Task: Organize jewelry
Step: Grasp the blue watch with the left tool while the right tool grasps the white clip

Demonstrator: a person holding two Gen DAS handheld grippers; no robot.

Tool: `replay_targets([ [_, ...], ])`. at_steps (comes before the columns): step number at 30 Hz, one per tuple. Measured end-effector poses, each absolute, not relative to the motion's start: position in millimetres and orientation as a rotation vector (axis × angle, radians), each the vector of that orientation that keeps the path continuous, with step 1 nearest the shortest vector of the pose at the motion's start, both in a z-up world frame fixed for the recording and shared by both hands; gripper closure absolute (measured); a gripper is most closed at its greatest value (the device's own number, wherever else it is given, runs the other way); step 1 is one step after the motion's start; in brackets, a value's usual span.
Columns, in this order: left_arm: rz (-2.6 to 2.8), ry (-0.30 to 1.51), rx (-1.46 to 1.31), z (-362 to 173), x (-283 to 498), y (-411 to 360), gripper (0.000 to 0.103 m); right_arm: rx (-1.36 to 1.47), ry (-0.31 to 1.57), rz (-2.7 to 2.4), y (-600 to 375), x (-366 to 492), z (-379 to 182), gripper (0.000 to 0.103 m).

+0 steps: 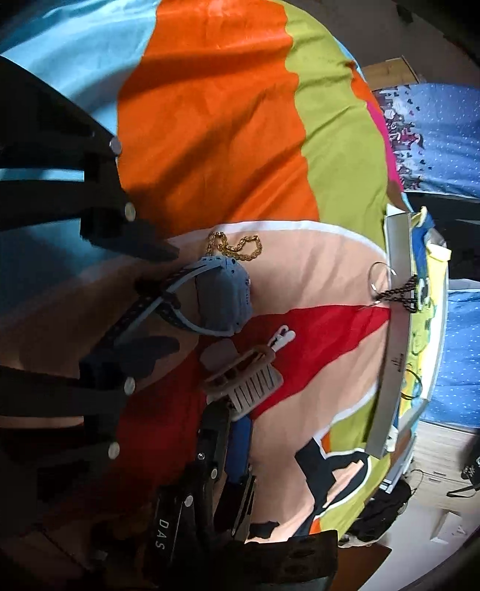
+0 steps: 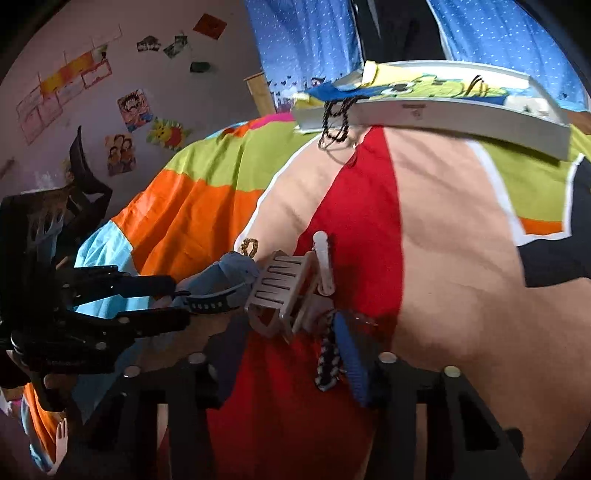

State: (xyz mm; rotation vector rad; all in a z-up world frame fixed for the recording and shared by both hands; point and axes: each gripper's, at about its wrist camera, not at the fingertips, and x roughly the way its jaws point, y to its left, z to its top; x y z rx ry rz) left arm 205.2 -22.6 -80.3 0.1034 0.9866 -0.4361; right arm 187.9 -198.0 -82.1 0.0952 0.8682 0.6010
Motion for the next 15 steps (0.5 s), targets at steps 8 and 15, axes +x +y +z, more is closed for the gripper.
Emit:
replay_targets([
  [8, -0.421, 1.019, 0.112, -86, 215, -22, 0.084, 0.119, 0.894, 0.594, -200, 193, -90, 0.081],
  [15, -0.368, 1.015, 0.143, -83, 212, -29, 0.092, 0.134, 0.908, 0.603, -194, 198, -94, 0.094],
])
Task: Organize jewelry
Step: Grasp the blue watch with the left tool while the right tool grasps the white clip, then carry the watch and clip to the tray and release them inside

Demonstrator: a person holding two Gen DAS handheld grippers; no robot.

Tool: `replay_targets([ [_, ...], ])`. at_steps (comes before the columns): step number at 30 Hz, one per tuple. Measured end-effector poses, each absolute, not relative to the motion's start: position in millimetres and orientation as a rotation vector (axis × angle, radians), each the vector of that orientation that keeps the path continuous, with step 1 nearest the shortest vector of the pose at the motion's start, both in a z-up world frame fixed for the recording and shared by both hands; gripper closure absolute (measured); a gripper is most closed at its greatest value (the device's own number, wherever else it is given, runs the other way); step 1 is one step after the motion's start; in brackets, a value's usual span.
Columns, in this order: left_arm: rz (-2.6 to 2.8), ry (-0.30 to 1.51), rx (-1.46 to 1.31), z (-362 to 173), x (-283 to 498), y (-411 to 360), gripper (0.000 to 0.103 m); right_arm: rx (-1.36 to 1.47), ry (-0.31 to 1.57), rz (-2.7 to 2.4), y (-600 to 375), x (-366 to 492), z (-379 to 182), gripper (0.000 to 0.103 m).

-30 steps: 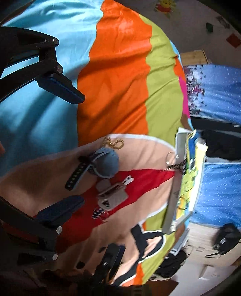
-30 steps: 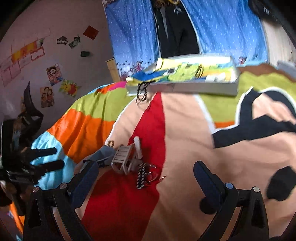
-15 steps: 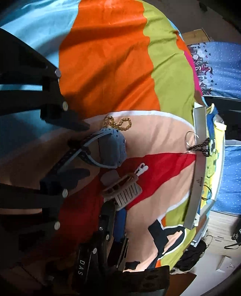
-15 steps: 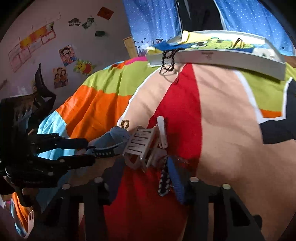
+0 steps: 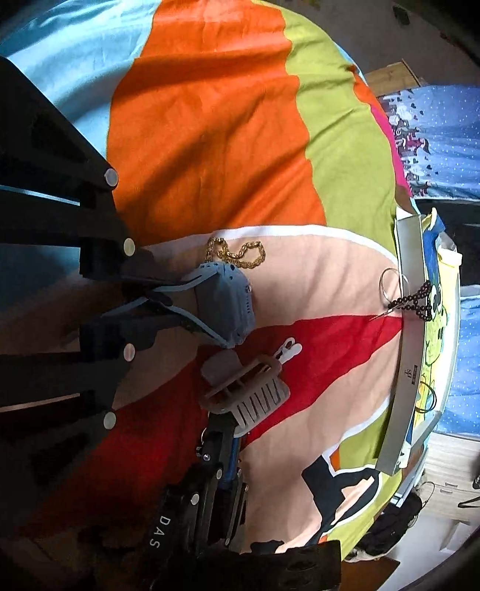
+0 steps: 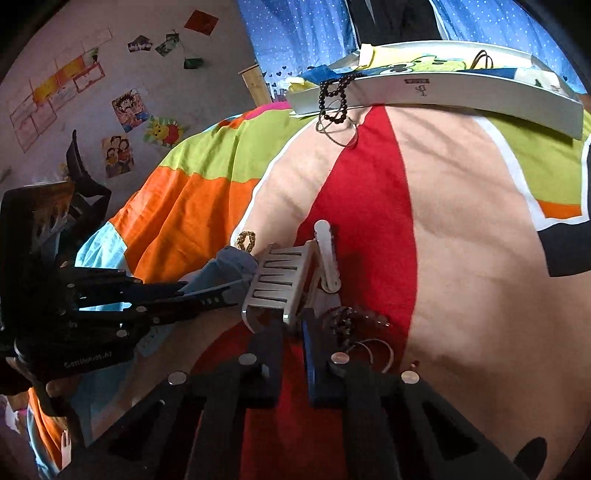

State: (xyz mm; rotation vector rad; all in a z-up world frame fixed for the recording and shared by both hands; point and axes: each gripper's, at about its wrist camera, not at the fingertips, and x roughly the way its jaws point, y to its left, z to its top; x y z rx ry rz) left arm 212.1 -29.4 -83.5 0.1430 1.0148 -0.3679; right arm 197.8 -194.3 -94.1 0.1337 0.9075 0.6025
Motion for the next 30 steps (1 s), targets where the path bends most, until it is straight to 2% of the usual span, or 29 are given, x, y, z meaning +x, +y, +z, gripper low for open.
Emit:
replay_targets([
  [5, -0.346, 1.005, 0.132, -75, 202, -29, 0.094, 0.138, 0.868, 0.6, -197, 194, -83, 0.098],
  [18, -0.376, 0.966, 0.061, -35, 172, -24, 0.094, 0.182, 0.758, 0.581, -219, 175, -43, 0.098],
  [30, -0.399, 0.825, -0.023, 17, 238, -35, 0.094, 0.262, 0.627, 0.475, -258, 193, -5, 0.098],
])
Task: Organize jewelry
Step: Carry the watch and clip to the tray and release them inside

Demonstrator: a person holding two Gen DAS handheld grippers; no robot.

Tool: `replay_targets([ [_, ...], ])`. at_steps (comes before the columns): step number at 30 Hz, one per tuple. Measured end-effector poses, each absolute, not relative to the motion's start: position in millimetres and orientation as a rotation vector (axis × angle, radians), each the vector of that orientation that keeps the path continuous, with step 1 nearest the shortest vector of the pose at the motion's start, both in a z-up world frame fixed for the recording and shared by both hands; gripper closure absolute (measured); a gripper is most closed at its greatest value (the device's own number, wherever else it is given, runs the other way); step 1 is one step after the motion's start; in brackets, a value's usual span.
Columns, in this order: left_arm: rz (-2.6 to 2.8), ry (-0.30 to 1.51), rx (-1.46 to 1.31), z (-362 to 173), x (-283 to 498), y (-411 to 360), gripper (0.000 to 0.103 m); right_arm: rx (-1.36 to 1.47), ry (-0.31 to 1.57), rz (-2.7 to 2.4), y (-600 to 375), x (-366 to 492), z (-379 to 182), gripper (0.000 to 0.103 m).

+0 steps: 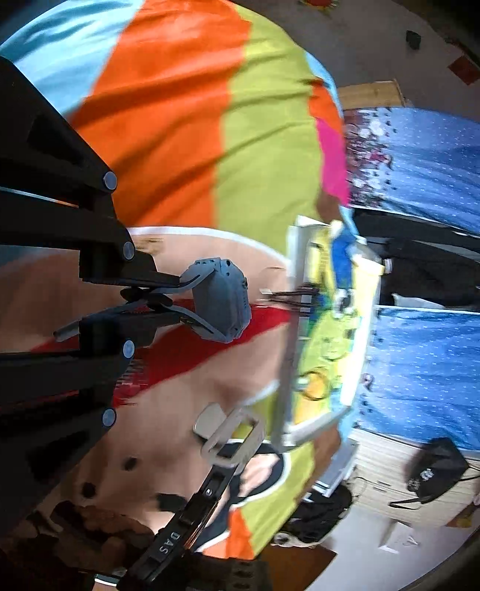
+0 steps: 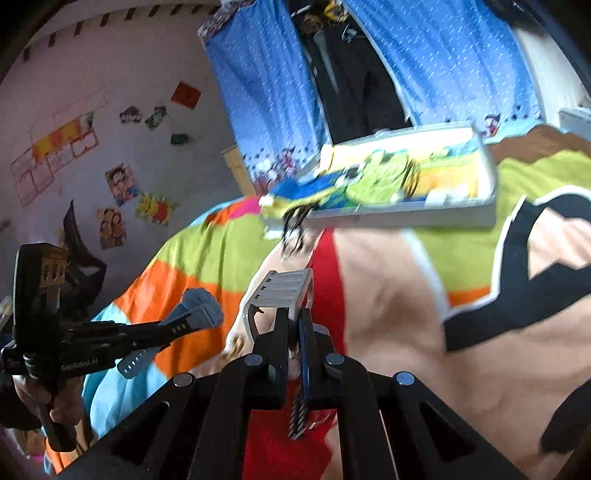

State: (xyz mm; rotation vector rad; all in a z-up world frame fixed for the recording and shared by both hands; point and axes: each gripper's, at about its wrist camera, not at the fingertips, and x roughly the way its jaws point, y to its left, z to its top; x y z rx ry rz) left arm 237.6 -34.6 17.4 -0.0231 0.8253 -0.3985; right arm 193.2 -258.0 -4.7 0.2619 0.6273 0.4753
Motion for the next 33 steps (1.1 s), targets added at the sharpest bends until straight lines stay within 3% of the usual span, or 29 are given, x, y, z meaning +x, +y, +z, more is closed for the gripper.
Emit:
replay_targets([
  [12, -0.474, 0.692, 0.004, 63, 371, -76, 0.094, 0.242, 0.479, 0.294, -298, 299, 45, 0.098],
  [27, -0.517, 0.804, -0.063, 1, 475, -141, 0.094, 0.258, 0.606, 0.089, -356, 372, -1, 0.098],
  [33, -0.51, 0.774, -0.029, 1, 473, -148, 0.085, 0.191, 0.598, 0.064, -353, 368, -2, 0.097],
])
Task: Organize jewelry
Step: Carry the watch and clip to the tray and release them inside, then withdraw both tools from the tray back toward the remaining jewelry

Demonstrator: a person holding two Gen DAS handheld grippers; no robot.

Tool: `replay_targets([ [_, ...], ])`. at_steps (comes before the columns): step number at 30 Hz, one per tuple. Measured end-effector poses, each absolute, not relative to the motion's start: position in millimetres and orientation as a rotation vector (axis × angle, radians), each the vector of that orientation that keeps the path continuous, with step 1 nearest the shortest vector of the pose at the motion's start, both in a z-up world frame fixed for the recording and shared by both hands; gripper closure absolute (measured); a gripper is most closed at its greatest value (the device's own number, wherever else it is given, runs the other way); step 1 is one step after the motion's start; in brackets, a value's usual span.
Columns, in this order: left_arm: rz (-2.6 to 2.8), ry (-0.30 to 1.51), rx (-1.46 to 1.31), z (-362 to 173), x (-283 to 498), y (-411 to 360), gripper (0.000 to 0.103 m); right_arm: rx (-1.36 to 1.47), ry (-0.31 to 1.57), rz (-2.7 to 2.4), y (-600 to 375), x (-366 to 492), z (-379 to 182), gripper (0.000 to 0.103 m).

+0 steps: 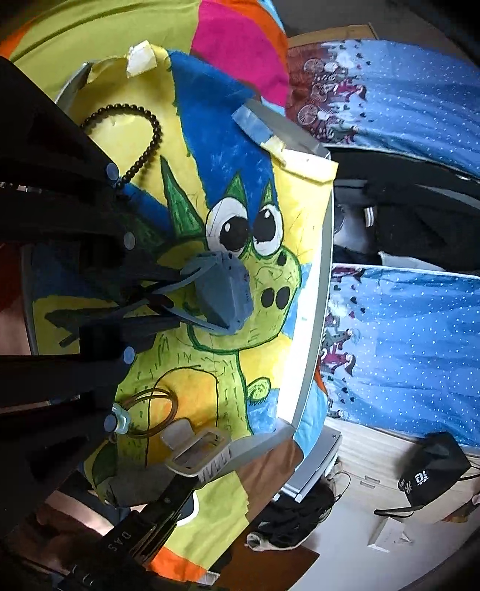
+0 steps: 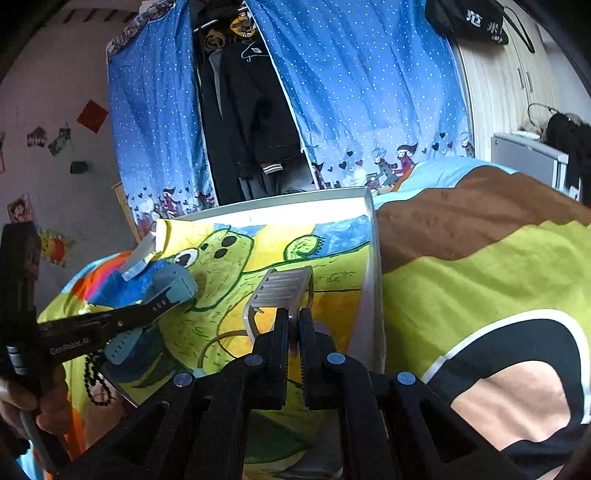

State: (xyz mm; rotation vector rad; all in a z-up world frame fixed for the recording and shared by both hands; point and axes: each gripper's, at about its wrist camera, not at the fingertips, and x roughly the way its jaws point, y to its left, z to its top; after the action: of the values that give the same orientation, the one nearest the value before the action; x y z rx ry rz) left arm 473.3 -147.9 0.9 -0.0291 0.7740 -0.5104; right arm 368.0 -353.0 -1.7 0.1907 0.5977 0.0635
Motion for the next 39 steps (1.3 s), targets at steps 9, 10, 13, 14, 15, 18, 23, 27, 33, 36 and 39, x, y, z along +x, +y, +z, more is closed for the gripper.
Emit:
replay_targets([
  [9, -0.477, 0.708, -0.079, 21, 456, -135, 0.044, 0.214, 0.614, 0.043, -356, 361, -2, 0.062],
  [10, -0.469, 0.697, -0.086, 26, 452, -132, 0.042, 0.211, 0.608, 0.04, -356, 358, 0, 0.059],
  [13, -0.447, 0.666, -0.094, 40, 438, -127, 0.036, 0.207, 0.579, 0.037, -356, 349, 10, 0.047],
  [14, -0.437, 0.65, -0.097, 45, 432, -124, 0.03, 0.207, 0.563, 0.036, -355, 345, 15, 0.043],
  [15, -0.431, 0.636, -0.101, 49, 427, -122, 0.029, 0.205, 0.544, 0.036, -354, 341, 20, 0.037],
  [18, -0.414, 0.584, -0.088, 66, 405, -115, 0.029, 0.193, 0.48, 0.047, -351, 324, 39, 0.021],
  [23, -0.398, 0.519, -0.067, 91, 364, -101, 0.028, 0.161, 0.38, 0.079, -339, 290, 76, 0.004],
  [27, -0.378, 0.464, -0.065, 110, 327, -87, 0.012, 0.128, 0.311, 0.094, -329, 261, 99, 0.0],
  [33, -0.363, 0.385, -0.074, 136, 274, -66, 0.007, 0.094, 0.26, 0.091, -311, 217, 125, 0.0],
  [36, -0.359, 0.359, -0.062, 146, 247, -58, 0.007, 0.105, 0.263, 0.094, -306, 202, 131, 0.0],
  [39, -0.36, 0.354, -0.067, 150, 224, -48, 0.007, 0.107, 0.273, 0.083, -299, 185, 135, 0.0],
])
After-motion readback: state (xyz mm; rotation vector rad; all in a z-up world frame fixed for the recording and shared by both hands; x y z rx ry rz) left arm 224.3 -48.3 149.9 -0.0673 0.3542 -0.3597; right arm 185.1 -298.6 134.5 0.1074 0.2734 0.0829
